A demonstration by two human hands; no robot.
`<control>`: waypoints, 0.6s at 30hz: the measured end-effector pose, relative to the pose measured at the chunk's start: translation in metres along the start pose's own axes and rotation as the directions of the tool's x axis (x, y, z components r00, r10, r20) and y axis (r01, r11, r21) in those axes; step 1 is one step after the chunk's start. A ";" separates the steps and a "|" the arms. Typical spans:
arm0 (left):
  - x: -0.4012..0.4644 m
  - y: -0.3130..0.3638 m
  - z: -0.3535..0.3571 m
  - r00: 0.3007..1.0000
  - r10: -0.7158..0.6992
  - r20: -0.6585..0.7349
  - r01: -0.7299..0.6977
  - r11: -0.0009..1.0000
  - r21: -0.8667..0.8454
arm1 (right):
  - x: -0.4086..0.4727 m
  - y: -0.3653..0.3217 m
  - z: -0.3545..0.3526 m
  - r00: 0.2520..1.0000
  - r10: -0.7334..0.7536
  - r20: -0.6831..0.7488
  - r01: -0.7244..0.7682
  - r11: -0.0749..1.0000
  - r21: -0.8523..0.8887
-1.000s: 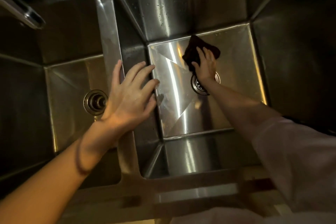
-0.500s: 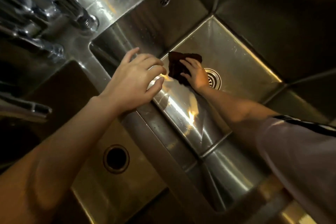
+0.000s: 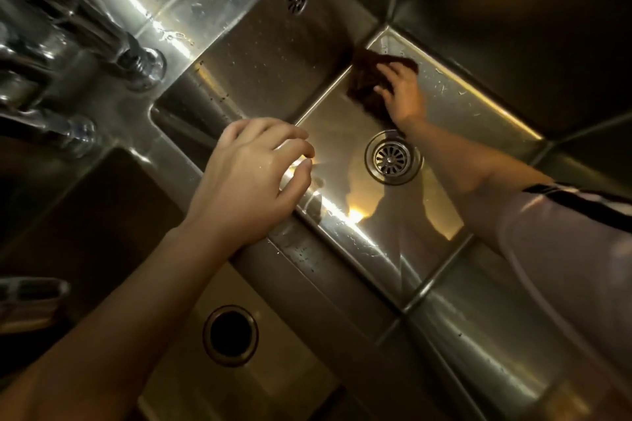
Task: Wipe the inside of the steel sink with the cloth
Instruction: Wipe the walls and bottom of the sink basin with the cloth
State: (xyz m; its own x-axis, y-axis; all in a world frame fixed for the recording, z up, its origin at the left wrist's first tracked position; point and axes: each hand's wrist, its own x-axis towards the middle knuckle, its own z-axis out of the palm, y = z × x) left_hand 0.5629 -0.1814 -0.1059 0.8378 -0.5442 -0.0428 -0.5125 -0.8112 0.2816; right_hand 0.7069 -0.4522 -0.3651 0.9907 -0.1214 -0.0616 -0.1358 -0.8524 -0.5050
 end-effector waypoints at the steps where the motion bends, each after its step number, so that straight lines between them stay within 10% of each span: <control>1: 0.000 0.000 0.000 1.000 0.001 -0.001 -0.001 1.000 0.006 | -0.005 0.008 -0.003 0.996 0.073 -0.049 -0.073 0.997 0.005; 18: 0.001 0.003 -0.001 1.000 0.002 0.029 -0.003 1.000 0.026 | 0.042 0.019 -0.026 0.998 0.064 0.023 -0.064 0.998 -0.008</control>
State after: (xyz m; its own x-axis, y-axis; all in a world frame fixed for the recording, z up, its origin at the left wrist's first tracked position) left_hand 0.5623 -0.1839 -0.1042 0.8312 -0.5516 -0.0699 -0.5194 -0.8151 0.2564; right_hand 0.7455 -0.4870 -0.3549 0.9799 -0.1638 -0.1134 -0.1987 -0.8472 -0.4928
